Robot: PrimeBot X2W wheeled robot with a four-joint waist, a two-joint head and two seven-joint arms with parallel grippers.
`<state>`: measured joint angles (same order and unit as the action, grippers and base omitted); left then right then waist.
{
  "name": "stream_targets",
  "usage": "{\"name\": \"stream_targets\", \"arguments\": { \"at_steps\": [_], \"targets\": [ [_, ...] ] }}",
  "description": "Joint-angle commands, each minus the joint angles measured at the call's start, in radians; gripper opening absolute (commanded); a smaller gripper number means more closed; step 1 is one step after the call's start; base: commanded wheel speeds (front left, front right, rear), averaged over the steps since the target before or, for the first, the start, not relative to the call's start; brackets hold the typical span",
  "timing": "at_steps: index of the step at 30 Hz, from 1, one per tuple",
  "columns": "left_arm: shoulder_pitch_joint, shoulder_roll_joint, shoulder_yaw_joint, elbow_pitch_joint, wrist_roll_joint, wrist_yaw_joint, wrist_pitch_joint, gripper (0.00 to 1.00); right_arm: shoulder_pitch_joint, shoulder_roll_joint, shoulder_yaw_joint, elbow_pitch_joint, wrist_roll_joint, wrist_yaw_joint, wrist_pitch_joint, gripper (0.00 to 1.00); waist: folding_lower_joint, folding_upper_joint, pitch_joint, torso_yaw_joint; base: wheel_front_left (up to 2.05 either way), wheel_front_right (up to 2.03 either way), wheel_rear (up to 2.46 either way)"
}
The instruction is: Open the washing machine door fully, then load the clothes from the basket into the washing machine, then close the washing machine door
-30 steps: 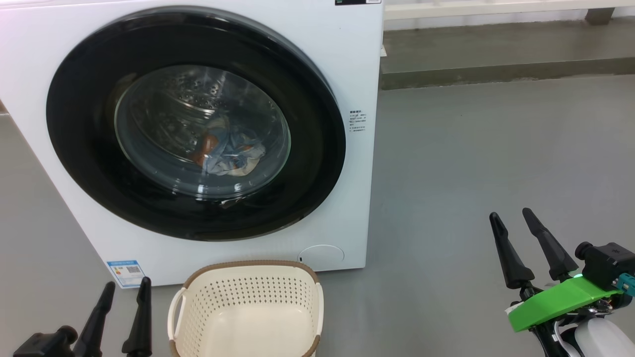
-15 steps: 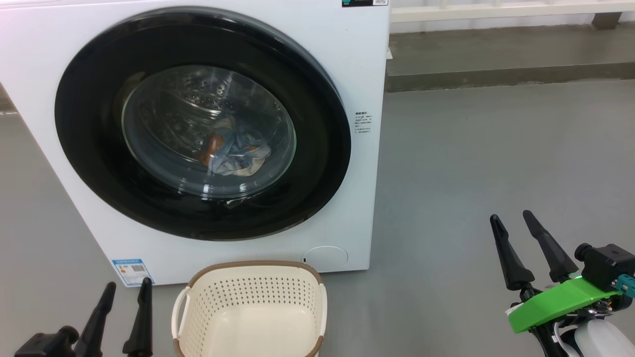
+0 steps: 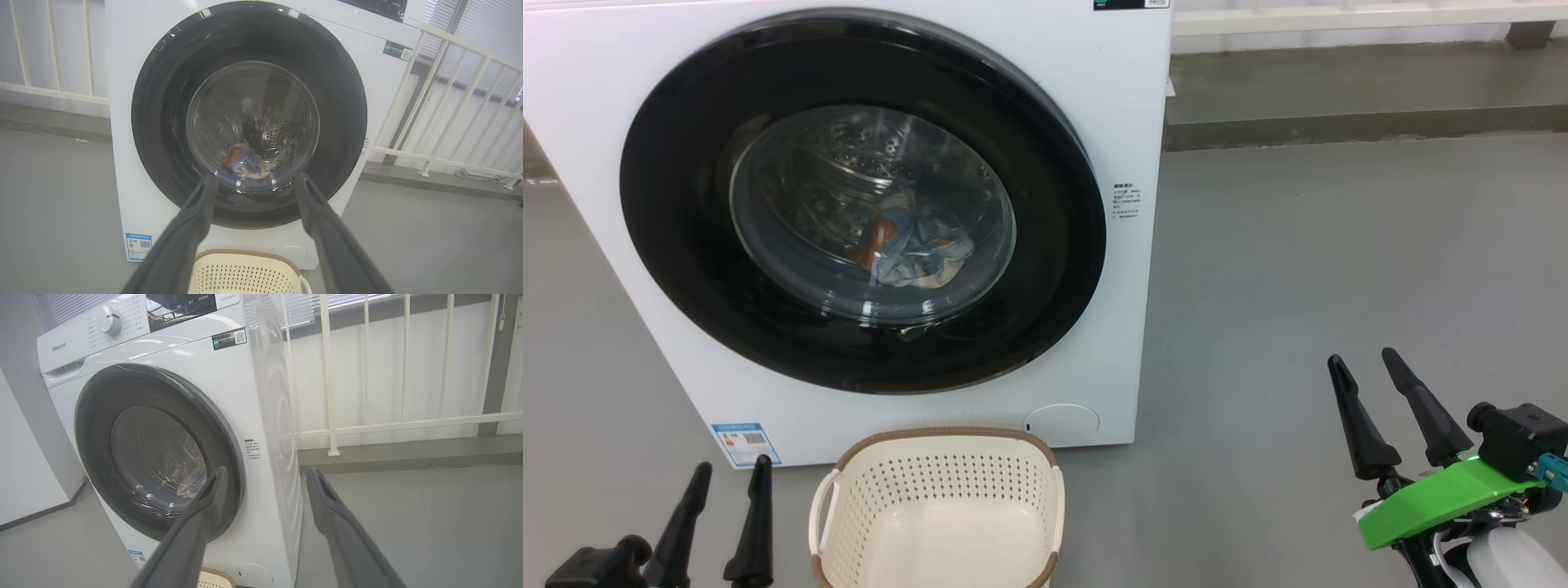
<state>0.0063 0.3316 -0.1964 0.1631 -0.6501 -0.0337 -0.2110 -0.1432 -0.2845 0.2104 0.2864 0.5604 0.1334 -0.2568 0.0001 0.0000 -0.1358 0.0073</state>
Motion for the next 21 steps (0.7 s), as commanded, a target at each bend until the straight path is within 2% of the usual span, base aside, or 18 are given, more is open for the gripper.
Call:
{"name": "stream_targets", "arguments": {
  "at_steps": [1,18,19,21],
  "targets": [
    [-0.034,0.029,0.034,-0.03,-0.003,0.005,-0.006,1.0,-0.009,-0.011,0.01,-0.023,-0.012,-0.003,-0.005,1.0,-0.0001,0.0,0.0,0.0,0.0,0.0,0.0],
    [-0.033,0.034,0.031,-0.033,-0.011,0.007,-0.011,1.0,-0.005,-0.006,0.007,-0.028,-0.012,-0.003,-0.005,1.0,-0.0001,0.0,0.003,-0.002,0.0,0.0,0.0],
    [0.0,0.004,-0.004,-0.003,-0.002,0.001,0.0,0.0,0.008,0.005,-0.002,-0.001,0.0,0.0,0.0,0.0,0.0,0.0,0.003,-0.002,0.0,0.0,0.0],
    [0.012,-0.02,-0.01,0.023,-0.003,0.0,0.002,0.0,0.029,0.022,0.007,0.026,0.004,0.0,0.001,0.0,-0.0001,0.0,0.003,-0.002,0.0,0.0,0.0]
  ]
}}
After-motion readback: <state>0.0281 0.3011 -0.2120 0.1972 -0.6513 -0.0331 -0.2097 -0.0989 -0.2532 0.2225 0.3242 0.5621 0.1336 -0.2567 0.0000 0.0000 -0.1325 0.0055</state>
